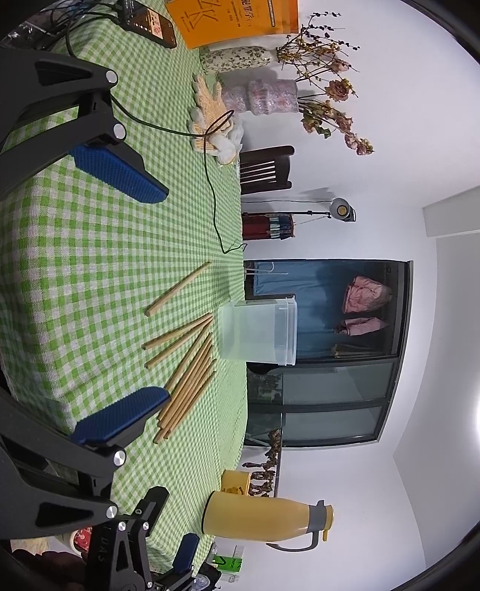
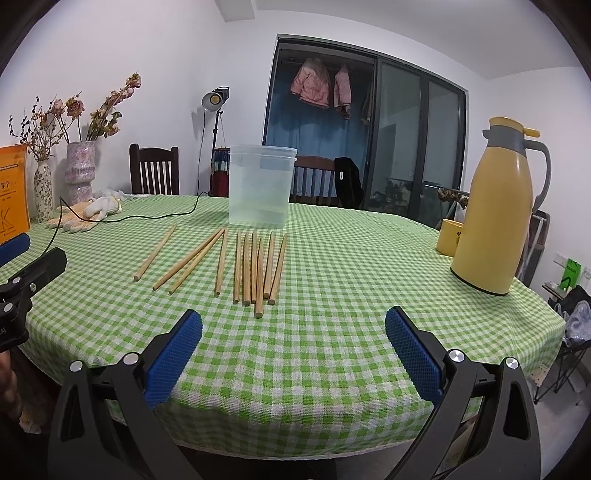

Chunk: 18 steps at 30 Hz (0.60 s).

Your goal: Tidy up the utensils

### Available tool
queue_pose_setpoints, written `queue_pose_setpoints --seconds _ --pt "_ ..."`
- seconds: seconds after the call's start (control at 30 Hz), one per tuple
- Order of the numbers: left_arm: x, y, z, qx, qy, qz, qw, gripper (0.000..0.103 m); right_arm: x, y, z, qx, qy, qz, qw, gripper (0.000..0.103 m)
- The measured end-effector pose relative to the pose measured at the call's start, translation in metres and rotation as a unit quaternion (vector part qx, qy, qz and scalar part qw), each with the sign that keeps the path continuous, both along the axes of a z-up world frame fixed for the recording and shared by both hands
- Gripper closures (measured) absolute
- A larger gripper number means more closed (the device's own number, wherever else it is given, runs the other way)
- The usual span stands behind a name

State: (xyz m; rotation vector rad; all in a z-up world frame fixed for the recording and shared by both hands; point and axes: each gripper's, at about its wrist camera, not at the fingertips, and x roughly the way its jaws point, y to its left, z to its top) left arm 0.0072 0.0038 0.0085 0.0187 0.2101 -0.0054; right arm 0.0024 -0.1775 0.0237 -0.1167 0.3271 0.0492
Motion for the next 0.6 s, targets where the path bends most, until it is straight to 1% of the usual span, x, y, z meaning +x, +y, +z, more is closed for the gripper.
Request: queue_pose_setpoints --seconds 0.17,0.3,0.43,0.53,0.6 --pt "0.001 0.002 0.0 -0.008 0.005 0.001 1.0 0.006 0.0 0.004 -0.001 -0.006 0.002 0.005 1.0 0.007" --pt "0.0 0.001 0.0 -0.004 0.002 0.001 1.0 0.006 -0.001 0.004 0.001 -0.01 -0.003 0.006 1.0 0.007" --pt "0.003 0.0 0.0 -0.002 0.006 0.002 1.0 0.006 0.002 0.004 0.0 -0.005 0.003 0.007 1.0 0.007" --pt "0.007 0.0 0.003 0.01 0.0 0.011 0.9999 0.006 0.001 0.006 0.0 -0.017 -0.002 0.004 1.0 0.007" --pt "0.016 -0.001 0.006 0.029 0.005 0.018 0.9994 0.006 0.006 0.005 0.003 -0.015 -0.002 0.007 1.0 0.007"
